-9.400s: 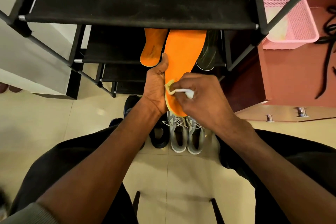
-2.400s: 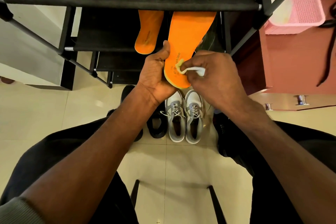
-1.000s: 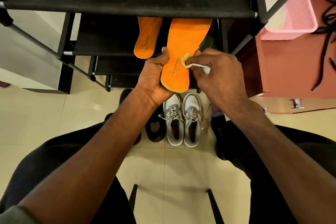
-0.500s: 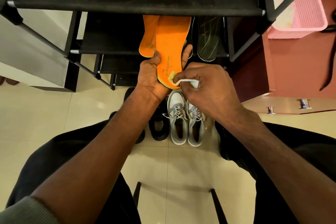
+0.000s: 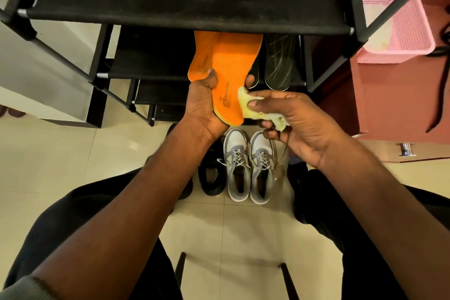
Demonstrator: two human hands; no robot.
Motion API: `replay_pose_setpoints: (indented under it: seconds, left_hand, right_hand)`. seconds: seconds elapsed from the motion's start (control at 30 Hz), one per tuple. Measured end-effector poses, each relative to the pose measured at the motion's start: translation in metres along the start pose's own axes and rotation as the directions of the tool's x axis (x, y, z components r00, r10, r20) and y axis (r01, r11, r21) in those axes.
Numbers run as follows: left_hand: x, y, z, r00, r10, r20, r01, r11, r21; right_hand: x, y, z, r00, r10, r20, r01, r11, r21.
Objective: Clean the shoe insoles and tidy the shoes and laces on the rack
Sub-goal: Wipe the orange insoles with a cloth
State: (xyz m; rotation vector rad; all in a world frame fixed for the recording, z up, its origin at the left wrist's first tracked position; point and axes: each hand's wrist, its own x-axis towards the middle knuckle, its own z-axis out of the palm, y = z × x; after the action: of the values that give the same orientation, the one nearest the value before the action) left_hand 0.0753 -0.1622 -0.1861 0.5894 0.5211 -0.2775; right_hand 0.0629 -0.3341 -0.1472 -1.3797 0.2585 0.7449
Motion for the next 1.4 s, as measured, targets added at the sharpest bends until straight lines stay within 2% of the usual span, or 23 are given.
replay_pose_setpoints:
  seconds: [0.13, 0.27, 0.33, 0.43, 0.5, 0.7, 0.8, 0.93, 1.03, 1.4]
  left_hand:
    - [-0.004, -0.009, 0.007, 0.994, 0.024, -0.103, 0.001, 0.972, 0.236]
    - [-0.012, -0.01, 0.01, 0.993, 0.1, -0.063, -0.055, 0.861, 0.506]
    - [-0.014, -0.01, 0.012, 0.997, 0.071, -0.003, -0.056, 0.816, 0.576]
    - [-0.018, -0.009, 0.017, 0.997, -0.067, 0.031, 0.038, 0.831, 0.555]
    - [-0.019, -0.009, 0.018, 0.993, -0.105, 0.061, 0.056, 0.843, 0.535]
    - [-0.02, -0.007, 0.02, 0.998, -0.032, 0.051, 0.0, 0.851, 0.526]
    - [-0.02, -0.008, 0.02, 0.999, 0.013, 0.031, -0.028, 0.837, 0.547]
    - [-0.02, -0.01, 0.019, 0.998, 0.062, 0.009, -0.056, 0.829, 0.557]
    - [-0.021, -0.01, 0.02, 0.999, 0.039, 0.029, -0.049, 0.809, 0.586]
    - [-0.019, -0.011, 0.018, 0.998, 0.052, 0.019, -0.054, 0.831, 0.554]
  right_hand:
    - [0.008, -0.008, -0.012, 0.999, 0.052, -0.003, -0.052, 0.99, 0.133]
    - [0.01, -0.012, -0.017, 0.999, 0.043, 0.009, -0.044, 0.983, 0.178]
    - [0.011, -0.013, -0.018, 0.999, 0.03, 0.012, -0.032, 0.983, 0.181]
    - [0.011, -0.014, -0.021, 1.0, 0.018, 0.0, -0.018, 0.987, 0.16]
    - [0.012, -0.014, -0.022, 0.999, 0.009, -0.037, -0.004, 0.991, 0.132]
    - [0.015, -0.008, -0.022, 0.969, -0.08, -0.233, 0.068, 0.996, -0.055]
    - [0.015, -0.005, -0.02, 0.938, -0.17, -0.303, 0.115, 0.975, -0.189]
    - [0.013, -0.005, -0.015, 0.943, -0.203, -0.263, 0.151, 0.967, -0.205]
    - [0.012, -0.004, -0.013, 0.943, -0.244, -0.225, 0.194, 0.956, -0.221]
    - [0.012, -0.004, -0.015, 0.933, -0.256, -0.253, 0.205, 0.956, -0.211]
